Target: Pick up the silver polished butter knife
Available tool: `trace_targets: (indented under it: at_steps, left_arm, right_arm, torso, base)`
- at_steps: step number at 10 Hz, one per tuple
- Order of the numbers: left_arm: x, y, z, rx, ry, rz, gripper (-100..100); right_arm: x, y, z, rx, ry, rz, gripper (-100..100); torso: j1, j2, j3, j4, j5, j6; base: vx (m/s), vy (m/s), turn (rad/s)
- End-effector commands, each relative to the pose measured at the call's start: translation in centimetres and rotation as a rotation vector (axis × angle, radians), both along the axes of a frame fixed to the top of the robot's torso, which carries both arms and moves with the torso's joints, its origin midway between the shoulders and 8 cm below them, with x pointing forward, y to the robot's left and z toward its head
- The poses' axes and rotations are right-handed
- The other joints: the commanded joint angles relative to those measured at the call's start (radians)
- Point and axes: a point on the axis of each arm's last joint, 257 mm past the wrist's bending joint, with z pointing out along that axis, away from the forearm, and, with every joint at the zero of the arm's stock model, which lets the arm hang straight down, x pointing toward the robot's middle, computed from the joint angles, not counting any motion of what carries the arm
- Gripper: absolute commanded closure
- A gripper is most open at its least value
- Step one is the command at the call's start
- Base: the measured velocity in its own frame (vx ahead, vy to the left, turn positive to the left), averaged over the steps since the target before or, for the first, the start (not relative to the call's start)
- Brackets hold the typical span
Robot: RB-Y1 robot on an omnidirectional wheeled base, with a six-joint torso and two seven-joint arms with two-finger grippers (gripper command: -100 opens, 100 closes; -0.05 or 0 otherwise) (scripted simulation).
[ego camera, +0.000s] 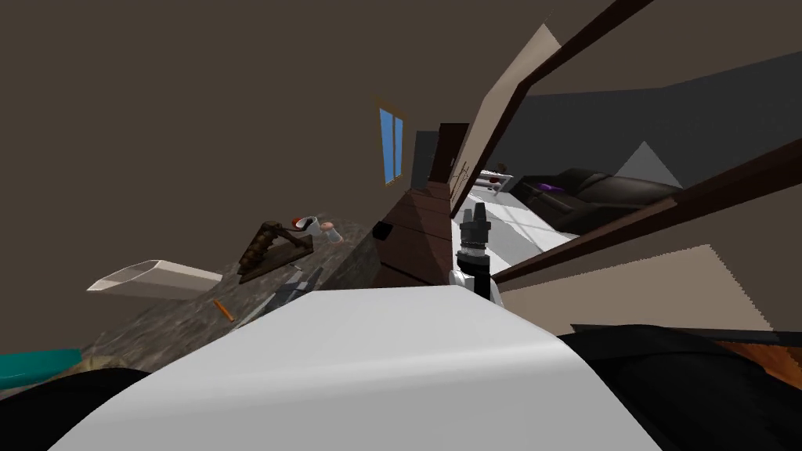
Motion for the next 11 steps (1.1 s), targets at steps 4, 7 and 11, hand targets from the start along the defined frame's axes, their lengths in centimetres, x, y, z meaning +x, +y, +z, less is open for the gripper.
trace_targets:
  at_steps: [4, 7, 11]
  left_arm:
    - [-5.8, 1.8, -5.1, 0.110, 0.206, -0.023, -100]
    - [-9.1, 2.6, -7.3, 0.157, 0.314, -0.045, -100]
    - [-14.2, 3.5, -9.7, 0.216, 0.460, -0.083, -100]
  right_arm:
    - [0.0, 0.0, 0.0, 0.000, 0.000, 0.000, 0]
    - [0.0, 0.0, 0.0, 0.000, 0.000, 0.000, 0]
    - [0.0, 0.0, 0.0, 0.000, 0.000, 0.000, 0]
  torso:
    - [0.002, 0.000, 0.000, 0.000, 0.001, 0.000]
    - [0.000, 0.003, 0.002, 0.001, 0.000, 0.000]
    - [-0.001, 0.003, 0.002, 0.001, 0.000, -0.001]
  base:
    - [0.076, 0.060, -0.244]
    - [0.032, 0.049, -0.208]
    - [0.033, 0.047, -0.182]
